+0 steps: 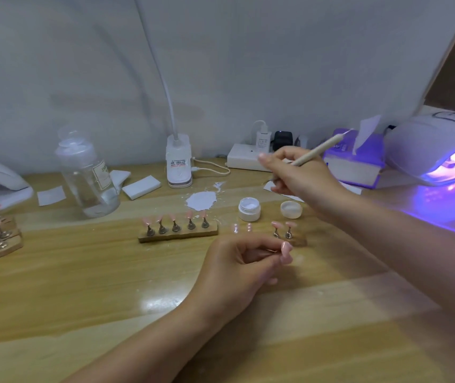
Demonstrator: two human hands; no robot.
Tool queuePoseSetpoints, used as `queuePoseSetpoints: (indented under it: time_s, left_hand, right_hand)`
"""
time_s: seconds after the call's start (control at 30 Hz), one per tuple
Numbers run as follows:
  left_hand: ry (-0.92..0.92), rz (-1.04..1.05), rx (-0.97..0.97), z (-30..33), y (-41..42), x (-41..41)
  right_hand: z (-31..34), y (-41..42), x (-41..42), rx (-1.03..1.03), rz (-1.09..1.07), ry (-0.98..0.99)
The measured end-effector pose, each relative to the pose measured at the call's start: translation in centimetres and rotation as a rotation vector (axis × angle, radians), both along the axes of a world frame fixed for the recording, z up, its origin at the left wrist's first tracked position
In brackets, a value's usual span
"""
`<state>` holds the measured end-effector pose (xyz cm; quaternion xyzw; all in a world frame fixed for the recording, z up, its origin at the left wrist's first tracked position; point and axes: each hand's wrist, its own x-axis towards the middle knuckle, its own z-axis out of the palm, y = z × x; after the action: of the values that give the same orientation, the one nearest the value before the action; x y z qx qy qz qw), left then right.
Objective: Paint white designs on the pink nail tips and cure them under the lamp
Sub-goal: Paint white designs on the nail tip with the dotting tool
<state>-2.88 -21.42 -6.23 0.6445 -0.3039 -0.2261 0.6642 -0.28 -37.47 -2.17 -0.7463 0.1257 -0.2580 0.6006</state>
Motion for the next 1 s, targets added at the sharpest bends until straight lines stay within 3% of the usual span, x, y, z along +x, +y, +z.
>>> queuePoseSetpoints:
  time_s: [0.27, 0.67, 1.0]
  left_hand:
    - [-0.045, -0.009, 0.014, -0.2, -0.1, 0.2]
    - [-0.102, -0.027, 0.035, -0.2, -0.1, 0.3]
    - [-0.102, -0.026, 0.044, -0.3, 0.0, 0.3]
  right_hand:
    - [-1.8, 0.2, 2.4, -0.137, 0.004, 0.180]
    - [-2.7, 0.4, 3.2, -0.355, 0.025, 0.191]
    - [-2.5, 0.2, 3.4, -0.357, 0.031, 0.206]
